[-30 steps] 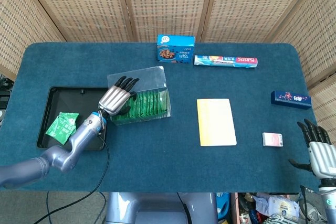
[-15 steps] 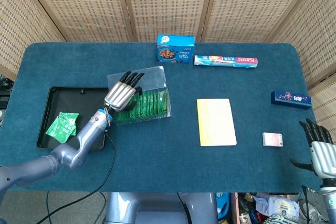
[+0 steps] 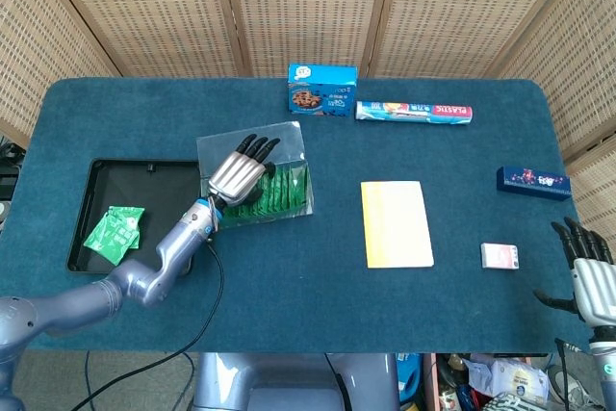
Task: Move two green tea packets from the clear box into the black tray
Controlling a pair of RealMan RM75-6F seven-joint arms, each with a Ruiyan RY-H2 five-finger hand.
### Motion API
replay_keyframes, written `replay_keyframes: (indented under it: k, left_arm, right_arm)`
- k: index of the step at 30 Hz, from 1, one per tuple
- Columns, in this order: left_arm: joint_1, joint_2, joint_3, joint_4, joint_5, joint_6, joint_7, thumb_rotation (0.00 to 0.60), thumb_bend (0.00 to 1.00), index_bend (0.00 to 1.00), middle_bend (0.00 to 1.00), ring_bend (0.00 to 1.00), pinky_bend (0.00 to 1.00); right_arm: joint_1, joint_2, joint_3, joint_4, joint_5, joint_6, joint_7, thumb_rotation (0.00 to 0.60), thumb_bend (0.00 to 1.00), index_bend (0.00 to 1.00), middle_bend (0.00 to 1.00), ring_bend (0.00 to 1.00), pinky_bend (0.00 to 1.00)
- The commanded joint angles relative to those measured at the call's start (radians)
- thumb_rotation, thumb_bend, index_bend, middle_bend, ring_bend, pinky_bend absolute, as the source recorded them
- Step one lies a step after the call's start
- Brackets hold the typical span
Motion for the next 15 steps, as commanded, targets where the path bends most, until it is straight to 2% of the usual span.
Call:
replay_keyframes:
  k: [1,15]
  left_arm:
    - [-0.003,-0.002,0.002,0.000,-0.007,-0.005,0.009,0.600,0.40,0.42,0.00,0.00,0.00]
    - [-0.010,-0.043,0.012,0.042,-0.018,-0.008,0.017,0.600,0.40,0.42,0.00,0.00,0.00]
  right_arm:
    - [0.001,-0.001,0.000,0.001,0.001,-0.002,-0.001,0.600,0.00,0.00,0.00,0.00,0.00]
    - [0.002,-0.002,0.001,0.005,0.005,-0.007,0.003,0.600,0.00,0.00,0.00,0.00,0.00]
